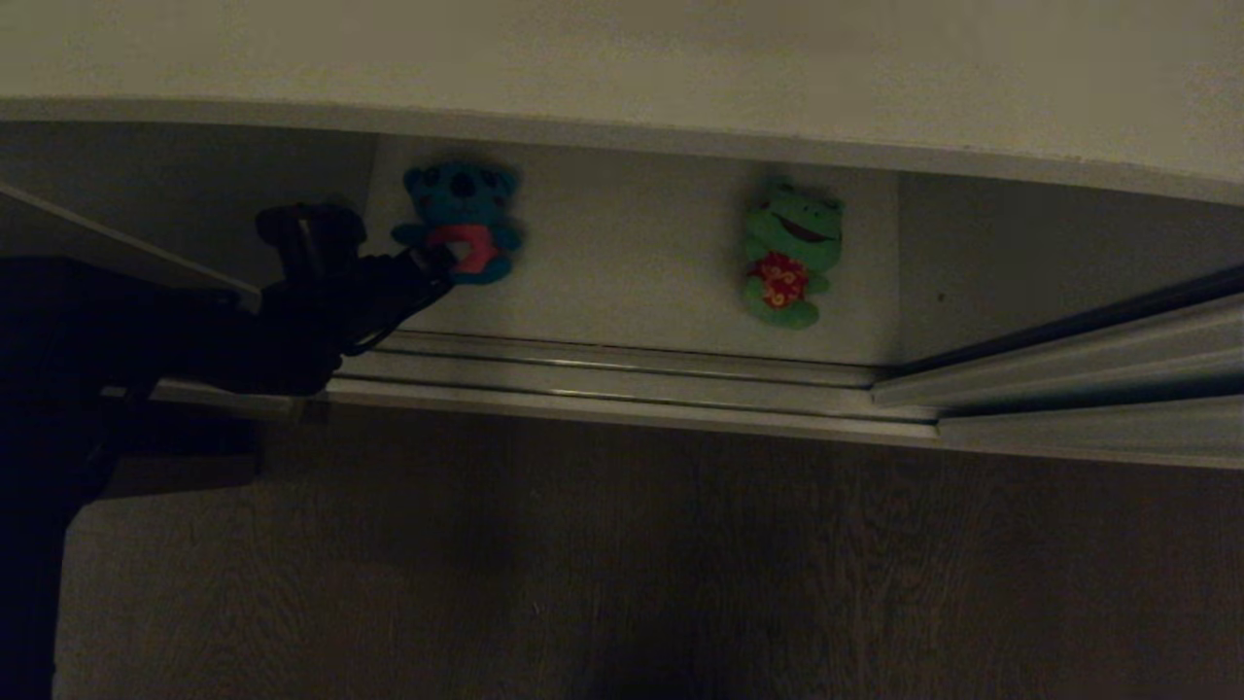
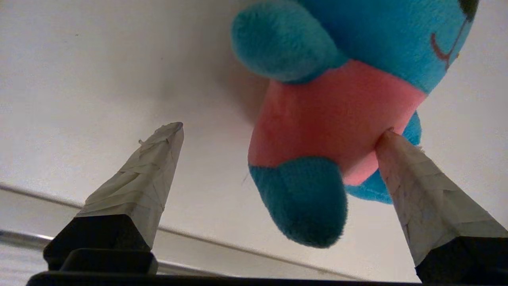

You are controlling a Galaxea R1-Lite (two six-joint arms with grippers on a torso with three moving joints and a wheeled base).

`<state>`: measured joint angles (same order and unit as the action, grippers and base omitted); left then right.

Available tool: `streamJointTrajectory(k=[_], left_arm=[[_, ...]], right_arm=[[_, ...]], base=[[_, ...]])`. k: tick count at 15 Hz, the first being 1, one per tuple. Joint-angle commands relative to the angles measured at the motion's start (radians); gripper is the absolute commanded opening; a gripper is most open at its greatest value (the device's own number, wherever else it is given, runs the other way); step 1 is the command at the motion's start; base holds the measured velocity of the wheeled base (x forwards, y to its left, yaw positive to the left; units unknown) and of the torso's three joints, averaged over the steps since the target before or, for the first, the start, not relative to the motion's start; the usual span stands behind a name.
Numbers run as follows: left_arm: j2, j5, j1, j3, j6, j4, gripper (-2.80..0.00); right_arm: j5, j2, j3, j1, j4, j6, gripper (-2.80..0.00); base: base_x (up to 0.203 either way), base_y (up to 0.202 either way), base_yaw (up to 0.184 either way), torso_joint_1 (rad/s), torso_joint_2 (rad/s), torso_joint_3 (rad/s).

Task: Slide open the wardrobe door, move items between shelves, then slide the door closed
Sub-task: Place the blue doll on the higher shelf

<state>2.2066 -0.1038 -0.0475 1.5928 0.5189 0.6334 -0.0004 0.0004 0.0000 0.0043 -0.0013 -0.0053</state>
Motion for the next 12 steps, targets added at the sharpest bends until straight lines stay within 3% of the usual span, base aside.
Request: streamJointTrajectory(k=[1, 2, 12], left_arm=[[0.013, 0.0, -0.012, 0.01, 0.007, 0.004, 0.0], [0.014, 0.001, -0.022, 0.009, 0.007, 0.006, -2.8], [0.03, 0.003, -0.055, 0.052, 0.022, 0.006, -2.8]], right_arm=[[0.0, -0.002, 0.002, 0.0, 0.0, -0.001, -2.8], [0.0, -0.002, 0.002, 0.0, 0.0, -0.001, -2.8], [0.0, -0.002, 0.002, 0.0, 0.0, -0.001, -2.8]], base=[[0.0, 0.0, 0.0, 0.0, 0.0, 0.0], [0.0, 0.0, 0.0, 0.0, 0.0, 0.0], [0.0, 0.0, 0.0, 0.0, 0.0, 0.0]])
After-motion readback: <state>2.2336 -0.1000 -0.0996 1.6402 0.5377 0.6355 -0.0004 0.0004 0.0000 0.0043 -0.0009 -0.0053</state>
